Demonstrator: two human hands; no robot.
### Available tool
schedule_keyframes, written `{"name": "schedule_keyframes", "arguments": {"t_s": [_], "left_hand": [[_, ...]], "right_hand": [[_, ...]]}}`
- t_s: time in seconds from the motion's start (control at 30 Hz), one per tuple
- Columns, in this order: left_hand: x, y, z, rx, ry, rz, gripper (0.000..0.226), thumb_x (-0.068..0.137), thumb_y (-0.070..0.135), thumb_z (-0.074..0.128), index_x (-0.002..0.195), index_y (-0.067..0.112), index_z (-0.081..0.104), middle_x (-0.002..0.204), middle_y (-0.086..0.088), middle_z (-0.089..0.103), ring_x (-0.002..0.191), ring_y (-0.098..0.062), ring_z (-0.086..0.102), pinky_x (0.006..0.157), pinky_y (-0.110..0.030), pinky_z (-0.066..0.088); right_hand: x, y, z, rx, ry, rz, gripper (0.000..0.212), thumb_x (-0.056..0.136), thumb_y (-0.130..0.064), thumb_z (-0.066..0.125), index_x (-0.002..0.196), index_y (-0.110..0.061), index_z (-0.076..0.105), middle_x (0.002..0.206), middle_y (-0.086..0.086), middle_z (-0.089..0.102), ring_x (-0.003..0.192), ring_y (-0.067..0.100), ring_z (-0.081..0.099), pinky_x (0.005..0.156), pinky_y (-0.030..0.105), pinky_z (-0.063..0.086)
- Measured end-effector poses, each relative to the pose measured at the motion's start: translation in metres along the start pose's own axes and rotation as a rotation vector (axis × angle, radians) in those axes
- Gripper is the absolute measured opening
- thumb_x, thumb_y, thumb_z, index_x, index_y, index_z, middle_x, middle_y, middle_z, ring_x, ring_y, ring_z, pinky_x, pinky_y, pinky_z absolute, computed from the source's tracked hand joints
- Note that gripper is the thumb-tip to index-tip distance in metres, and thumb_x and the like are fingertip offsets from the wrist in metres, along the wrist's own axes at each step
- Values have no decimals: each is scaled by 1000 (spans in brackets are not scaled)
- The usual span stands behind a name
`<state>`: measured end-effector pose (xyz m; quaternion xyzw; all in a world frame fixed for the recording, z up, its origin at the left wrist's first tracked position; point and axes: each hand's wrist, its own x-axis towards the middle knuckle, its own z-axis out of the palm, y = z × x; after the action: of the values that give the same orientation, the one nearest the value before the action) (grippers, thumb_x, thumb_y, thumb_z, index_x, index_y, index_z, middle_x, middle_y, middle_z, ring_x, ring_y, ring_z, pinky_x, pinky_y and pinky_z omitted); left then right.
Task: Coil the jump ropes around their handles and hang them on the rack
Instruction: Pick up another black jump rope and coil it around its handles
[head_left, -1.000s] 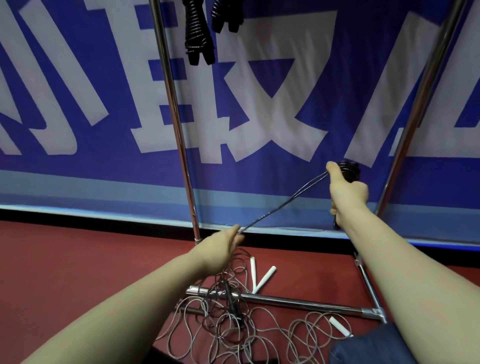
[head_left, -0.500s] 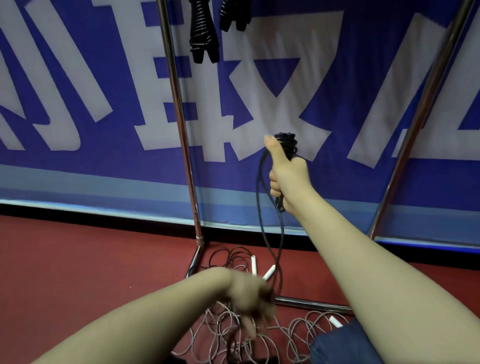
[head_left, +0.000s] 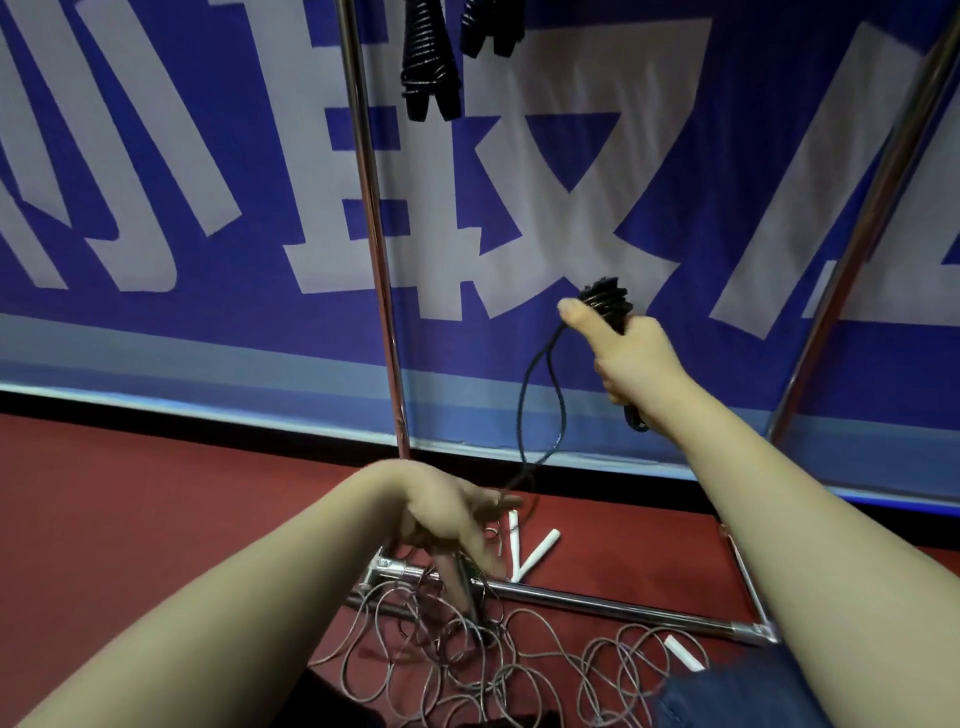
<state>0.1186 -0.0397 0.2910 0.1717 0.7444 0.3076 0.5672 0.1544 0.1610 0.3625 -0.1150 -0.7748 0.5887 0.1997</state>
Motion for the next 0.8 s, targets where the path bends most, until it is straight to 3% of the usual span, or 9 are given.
{"name": "schedule_keyframes", "arguments": {"t_s": [0.07, 0.17, 0.27, 0.33, 0.4, 0.5, 0.57, 0.63, 0.8], "left_hand": [[-10, 3, -8, -20, -109, 44, 91, 84, 31, 73, 156, 26, 17, 162, -4, 20, 103, -27, 69, 86, -35, 58], [-1, 10, -20, 301, 527, 69, 41, 89, 30, 71, 119, 4, 62, 117, -13, 67, 73, -19, 69, 59, -22, 55], [6, 30, -15, -255, 947, 552, 25, 103, 26, 47, 95, 9, 64, 98, -12, 70, 77, -17, 64, 68, -23, 50], [-1, 49, -2, -427, 893, 744, 46, 104, 46, 33, 96, 18, 69, 103, -5, 73, 101, -14, 65, 99, -33, 39], [-6, 60, 13, -408, 721, 828, 59, 96, 64, 28, 91, 25, 72, 89, -8, 74, 102, -19, 67, 106, -39, 31], [-18, 69, 25, -444, 509, 876, 62, 91, 67, 30, 103, 16, 61, 52, -4, 49, 52, -18, 48, 70, -31, 45], [-25, 74, 22, -400, 535, 901, 58, 85, 65, 37, 102, 13, 57, 46, 3, 29, 43, -12, 22, 47, -23, 27], [-27, 76, 17, -376, 583, 958, 51, 84, 56, 45, 102, 9, 54, 47, 8, 24, 43, -8, 16, 44, -21, 17], [-19, 65, 9, -328, 611, 1007, 32, 83, 42, 52, 85, 10, 53, 44, 7, 34, 40, -6, 26, 43, -18, 22]], "right_hand": [[-2, 2, -4, -176, -58, -41, 50, 84, -53, 68, 59, -19, 42, 36, -14, 32, 32, 3, 30, 36, 16, 27], [-5, 1, -6, -322, -131, -73, 51, 82, -56, 70, 60, -17, 44, 40, -14, 34, 36, 3, 32, 39, 15, 28], [-9, -2, -7, -363, -224, -30, 55, 81, -59, 68, 59, -18, 39, 41, -11, 31, 36, 8, 29, 43, 22, 28], [-12, -3, -7, -312, -287, -2, 56, 80, -61, 67, 60, -18, 38, 44, -6, 28, 39, 13, 25, 45, 27, 25], [-14, -6, -5, -252, -334, -2, 53, 82, -61, 64, 67, -12, 53, 47, -3, 27, 42, 14, 24, 44, 27, 23], [-21, -15, -1, -124, -412, 34, 45, 87, -59, 59, 83, -16, 73, 50, -2, 25, 45, 15, 20, 43, 25, 21], [-23, -17, -3, 4, -437, 110, 51, 85, -62, 60, 57, -20, 61, 52, -1, 21, 46, 15, 16, 43, 25, 17], [-23, -17, -2, 140, -473, 214, 60, 75, -70, 63, 54, -20, 36, 51, -1, 18, 45, 15, 13, 43, 23, 14], [-31, -15, -2, 379, -714, 265, 69, 49, -76, 70, 59, -20, 32, 44, -4, 19, 33, 7, 16, 36, 14, 16]]}}
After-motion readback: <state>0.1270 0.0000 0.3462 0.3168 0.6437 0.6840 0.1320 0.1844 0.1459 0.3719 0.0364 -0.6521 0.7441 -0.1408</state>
